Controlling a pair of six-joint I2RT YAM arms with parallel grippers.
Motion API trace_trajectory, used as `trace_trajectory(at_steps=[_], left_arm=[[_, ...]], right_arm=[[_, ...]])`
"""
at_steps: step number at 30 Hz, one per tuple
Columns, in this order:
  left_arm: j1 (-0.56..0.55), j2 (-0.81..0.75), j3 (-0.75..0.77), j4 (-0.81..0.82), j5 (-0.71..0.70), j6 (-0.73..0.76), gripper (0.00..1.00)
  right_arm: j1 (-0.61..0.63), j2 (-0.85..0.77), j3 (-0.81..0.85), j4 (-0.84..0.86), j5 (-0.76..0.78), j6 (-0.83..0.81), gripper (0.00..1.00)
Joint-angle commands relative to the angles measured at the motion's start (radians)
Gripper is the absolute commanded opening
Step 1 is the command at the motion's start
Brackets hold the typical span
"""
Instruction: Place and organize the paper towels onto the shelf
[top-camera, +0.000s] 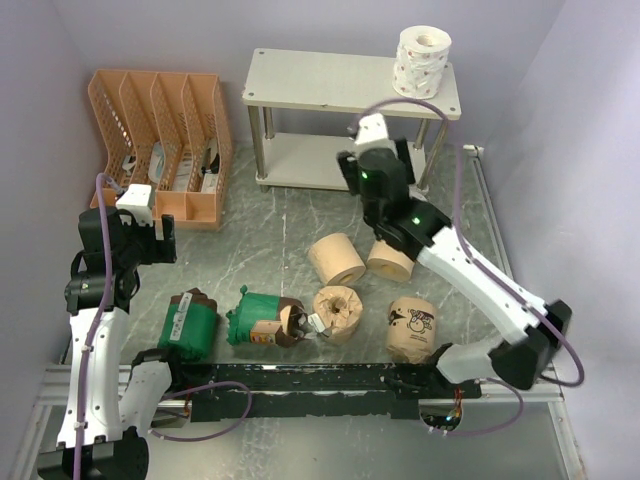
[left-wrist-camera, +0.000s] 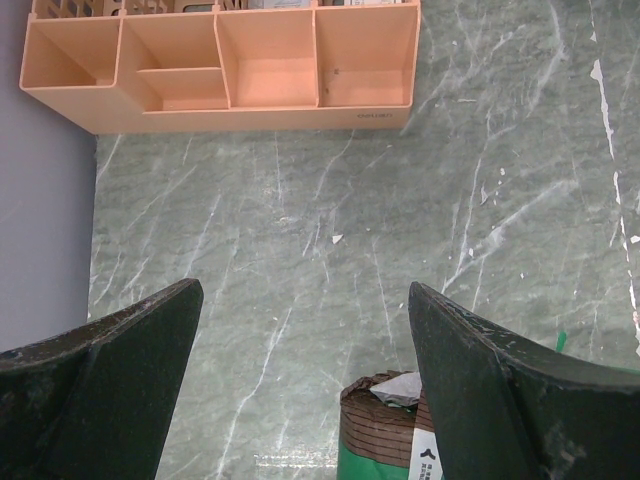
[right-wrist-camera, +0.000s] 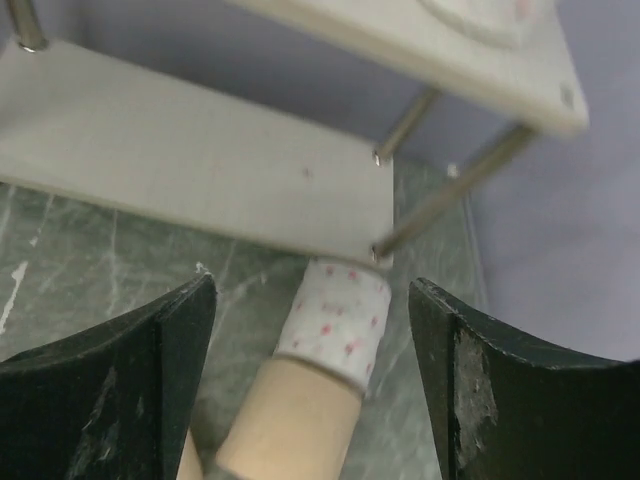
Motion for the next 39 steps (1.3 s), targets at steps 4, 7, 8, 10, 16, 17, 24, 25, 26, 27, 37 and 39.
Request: trace_trajectory(at_steps=[4, 7, 8, 10, 16, 17, 24, 25, 26, 27, 37, 39], left_arm=[[0.005, 0.0, 0.028, -0.001, 0.051, 0.011, 0.95], [-0.002, -0.002, 0.032, -0.004, 0.063, 0.018, 0.95], [-0.006, -0.003, 0.034, -0.008, 0.063, 0.019, 0.95], [-0.012, -0.008, 0.036, -0.01, 0.057, 0.019, 0.95], [-0.027, -0.015, 0.033, -0.007, 0.055, 0.021, 0.95], [-0.03, -0.017, 0.033, -0.007, 0.053, 0.022, 0.95], [-0.039, -0.026, 0.031, -0.006, 0.047, 0.021, 0.95], [-0.04, -0.026, 0.031, -0.006, 0.047, 0.021, 0.95], [-0.04, -0.028, 0.03, -0.005, 0.045, 0.022, 0.95], [-0.04, -0.028, 0.03, -0.004, 0.044, 0.021, 0.95], [-0.04, -0.03, 0.028, -0.001, 0.04, 0.021, 0.95], [-0.039, -0.03, 0.027, -0.001, 0.038, 0.021, 0.95]], right_arm=[[-0.047, -0.082, -0.302, -0.077, 0.226, 0.541, 0.75], [-0.162, -0.123, -0.419, 0.0, 0.086, 0.665, 0.76], [-0.215, -0.143, -0.456, 0.043, 0.013, 0.692, 0.76], [-0.303, -0.151, -0.526, 0.089, -0.082, 0.741, 0.76], [-0.331, -0.009, -0.504, -0.04, 0.01, 0.804, 0.79], [-0.333, -0.009, -0.525, -0.023, 0.006, 0.809, 0.79], [-0.386, 0.0, -0.621, 0.077, -0.055, 0.81, 0.8], [-0.389, 0.014, -0.616, 0.073, -0.052, 0.801, 0.8], [-0.391, 0.025, -0.612, 0.064, -0.045, 0.798, 0.8], [-0.391, 0.032, -0.611, 0.062, -0.042, 0.791, 0.8], [-0.399, 0.079, -0.599, 0.1, 0.051, 0.671, 0.8], [-0.414, 0.091, -0.591, 0.114, 0.052, 0.651, 0.8]])
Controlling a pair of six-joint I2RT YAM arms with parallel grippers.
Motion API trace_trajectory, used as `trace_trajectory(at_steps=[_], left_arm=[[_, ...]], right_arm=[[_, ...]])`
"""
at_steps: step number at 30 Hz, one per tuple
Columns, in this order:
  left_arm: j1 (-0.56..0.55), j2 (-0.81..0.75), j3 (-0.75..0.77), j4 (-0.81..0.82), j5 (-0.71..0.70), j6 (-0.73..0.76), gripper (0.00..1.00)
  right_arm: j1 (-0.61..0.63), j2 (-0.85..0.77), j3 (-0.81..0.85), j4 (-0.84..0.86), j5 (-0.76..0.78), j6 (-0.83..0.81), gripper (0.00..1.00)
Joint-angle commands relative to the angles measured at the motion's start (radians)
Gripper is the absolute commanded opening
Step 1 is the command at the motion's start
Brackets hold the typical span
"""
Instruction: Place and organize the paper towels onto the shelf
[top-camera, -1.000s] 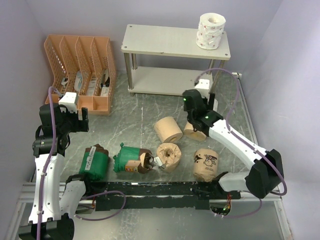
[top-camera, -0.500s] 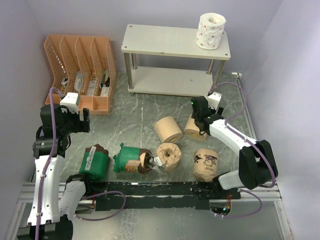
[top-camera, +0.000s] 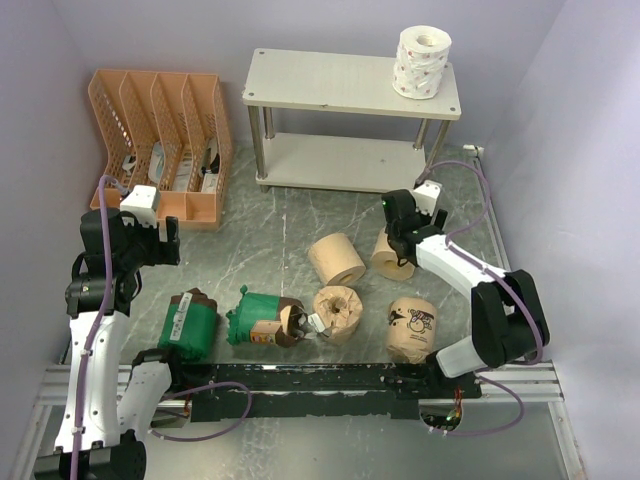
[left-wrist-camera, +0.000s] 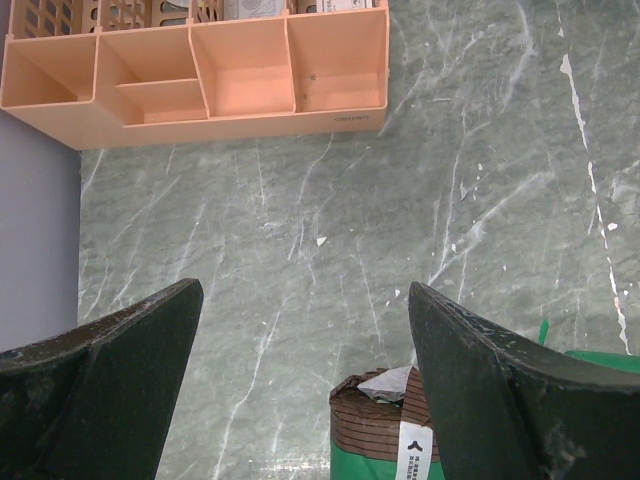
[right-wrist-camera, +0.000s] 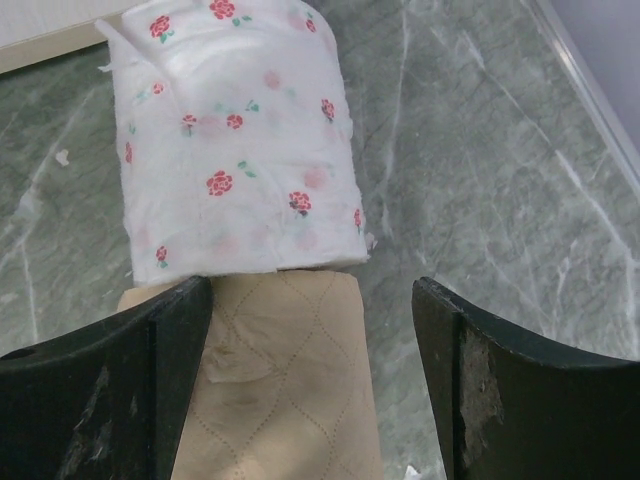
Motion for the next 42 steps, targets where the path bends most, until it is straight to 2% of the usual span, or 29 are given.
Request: trace_trajectory(at_steps=[1, 6, 10, 12, 22, 25, 29, 30, 35, 42], left_arm=[[-0.006, -0.012, 0.027, 0.006, 0.01, 0.011, 0.95], [-0.006, -0.012, 0.027, 0.005, 0.01, 0.012, 0.95], [-0.007, -0.012, 0.027, 0.006, 0.009, 0.012, 0.95], [-0.006, -0.01, 0.028, 0.005, 0.009, 0.012, 0.95], [-0.006, -0.009, 0.027, 0.006, 0.007, 0.012, 0.95], [-0.006, -0.007, 0.027, 0.006, 0.007, 0.012, 0.95], [-0.006, -0.005, 0.027, 0.006, 0.004, 0.01, 0.95], [-0.006, -0.005, 0.027, 0.006, 0.004, 0.01, 0.95], [0.002, -0.002, 0.027, 0.006, 0.005, 0.01, 0.95], [0.012, 0.002, 0.026, 0.008, 0.013, 0.013, 0.95]], right_arm=[[-0.035, 0.042, 0.022, 0.021, 0.055, -0.072, 0.8], [-0.08, 0.072, 0.028, 0.106, -0.021, -0.129, 0.73], [-0.094, 0.069, 0.017, 0.22, -0.129, -0.221, 0.55], [-0.101, 0.06, 0.001, 0.276, -0.176, -0.268, 0.5], [-0.138, 0.142, 0.017, 0.331, -0.204, -0.416, 0.46], [-0.162, 0.168, 0.011, 0.356, -0.249, -0.432, 0.32], [-0.193, 0.187, 0.009, 0.375, -0.339, -0.427, 0.03], [-0.195, 0.187, 0.009, 0.374, -0.359, -0.424, 0.0], [-0.194, 0.134, 0.004, 0.346, -0.456, -0.374, 0.0], [-0.194, -0.085, -0.05, 0.318, -0.627, -0.23, 0.0]])
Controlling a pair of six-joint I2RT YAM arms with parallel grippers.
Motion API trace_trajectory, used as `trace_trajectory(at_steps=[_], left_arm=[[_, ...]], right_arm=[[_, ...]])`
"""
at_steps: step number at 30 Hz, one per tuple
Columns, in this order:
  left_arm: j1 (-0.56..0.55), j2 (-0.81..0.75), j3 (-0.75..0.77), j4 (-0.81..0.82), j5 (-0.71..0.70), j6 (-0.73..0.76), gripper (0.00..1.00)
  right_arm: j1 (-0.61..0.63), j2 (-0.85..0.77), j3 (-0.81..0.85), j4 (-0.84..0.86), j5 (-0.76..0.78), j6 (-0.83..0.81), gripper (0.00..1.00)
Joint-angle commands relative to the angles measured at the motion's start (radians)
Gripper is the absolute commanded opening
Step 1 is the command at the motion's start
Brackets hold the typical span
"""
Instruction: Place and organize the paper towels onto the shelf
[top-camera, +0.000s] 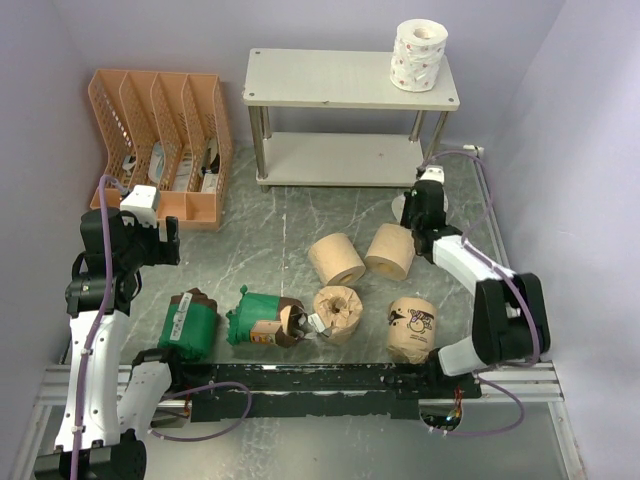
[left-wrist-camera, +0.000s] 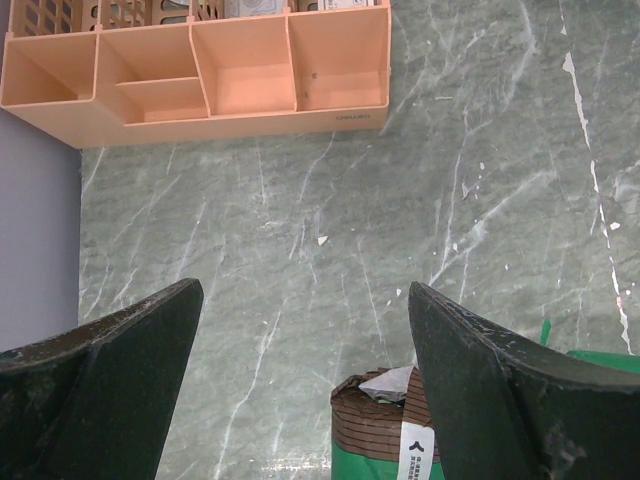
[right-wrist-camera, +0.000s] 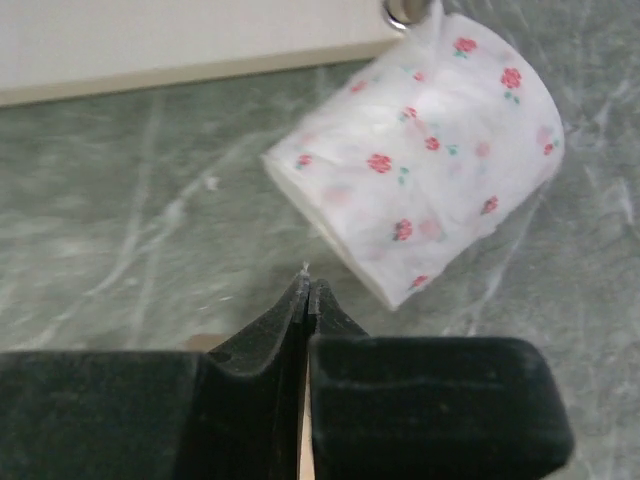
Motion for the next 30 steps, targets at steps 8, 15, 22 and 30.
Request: trace_trajectory(at_steps=[8, 15, 22, 30], left_arm=[[0.011, -0.002, 0.027, 0.006, 0.018, 0.013, 0.95], [0.012, -0.002, 0.027, 0.006, 0.019, 0.013, 0.95], [0.012, 0.0, 0.026, 0.006, 0.022, 0.014, 0.95], [0.009, -0.002, 0.026, 0.006, 0.022, 0.014, 0.95]], right_arm=[[-0.002, -0.231, -0.03, -0.08, -0.15, 0.158, 0.0], [-0.001, -0.123, 0.109, -0.284, 0.022, -0.029, 0.58], [0.0, -0.079, 0.183, -0.285, 0.047, -0.127, 1.0], [0.004, 0.036, 0.267, -0.265, 0.073, -0.178, 0.99]])
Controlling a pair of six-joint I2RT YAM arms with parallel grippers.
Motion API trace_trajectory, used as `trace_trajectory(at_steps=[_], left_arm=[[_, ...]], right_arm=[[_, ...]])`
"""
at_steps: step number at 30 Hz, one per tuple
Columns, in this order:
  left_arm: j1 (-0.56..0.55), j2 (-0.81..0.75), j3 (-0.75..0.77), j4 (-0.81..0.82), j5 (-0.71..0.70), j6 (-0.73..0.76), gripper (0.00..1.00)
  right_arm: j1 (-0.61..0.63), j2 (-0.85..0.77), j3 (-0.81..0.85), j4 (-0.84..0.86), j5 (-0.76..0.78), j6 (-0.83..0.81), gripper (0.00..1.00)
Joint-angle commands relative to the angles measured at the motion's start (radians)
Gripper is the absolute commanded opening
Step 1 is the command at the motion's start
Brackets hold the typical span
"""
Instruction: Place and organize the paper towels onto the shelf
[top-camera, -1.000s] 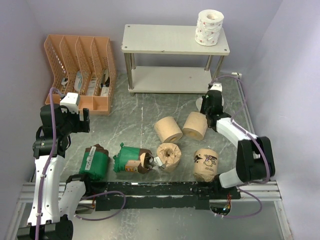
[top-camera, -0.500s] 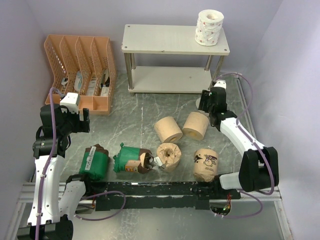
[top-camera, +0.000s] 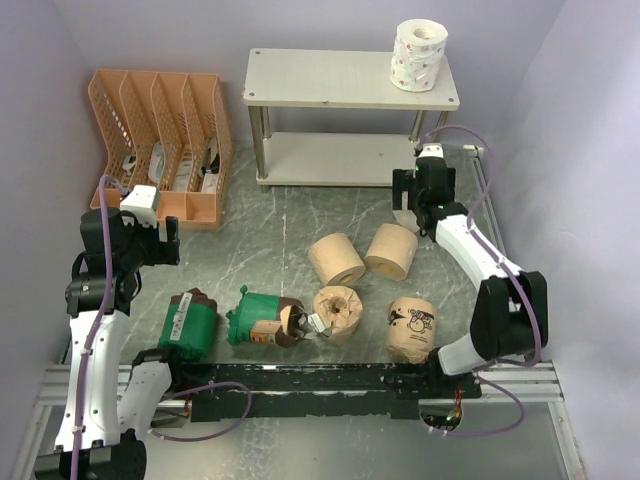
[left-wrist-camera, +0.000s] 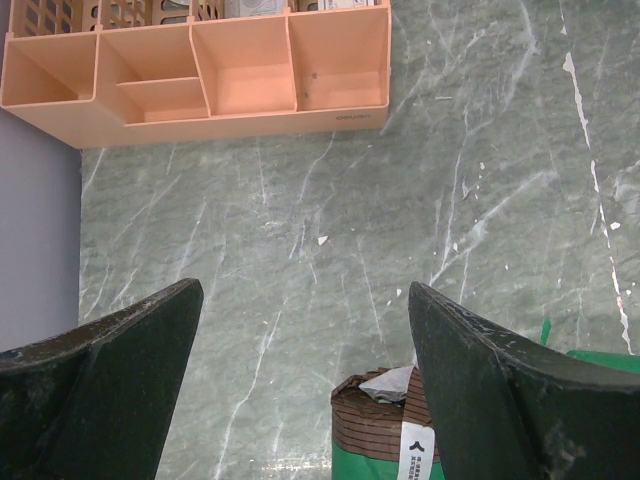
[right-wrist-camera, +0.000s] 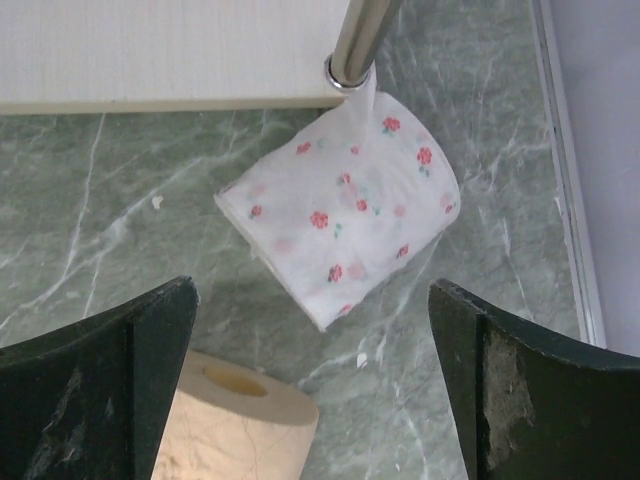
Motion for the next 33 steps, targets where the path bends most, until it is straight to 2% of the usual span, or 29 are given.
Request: trace_trajectory(at_steps=[1, 13, 19, 26, 28, 33], left_arm=[[0.003, -0.002, 0.025, 0.006, 0.02, 0.013, 0.95], [0.005, -0.008, 0.022, 0.009, 0.012, 0.012, 0.95], [0.006, -0.01, 0.022, 0.009, 0.01, 0.012, 0.95], [0.007, -0.01, 0.021, 0.011, 0.013, 0.012, 0.95], [0.006, -0.01, 0.021, 0.011, 0.012, 0.011, 0.95], [0.007, -0.008, 0.021, 0.012, 0.012, 0.012, 0.95]], right_arm=[[0.005, 0.091, 0.074, -0.006, 0.046, -0.057, 0.98], [0.02, 0.225, 0.166, -0.051, 0.133, -0.074, 0.93], [0.022, 0.265, 0.173, -0.048, 0.136, -0.078, 0.88], [0.028, 0.295, 0.158, -0.032, 0.13, -0.07, 0.87], [0.028, 0.309, 0.164, -0.028, 0.128, -0.073, 0.84], [0.031, 0.369, 0.203, -0.043, 0.117, -0.077, 0.67]])
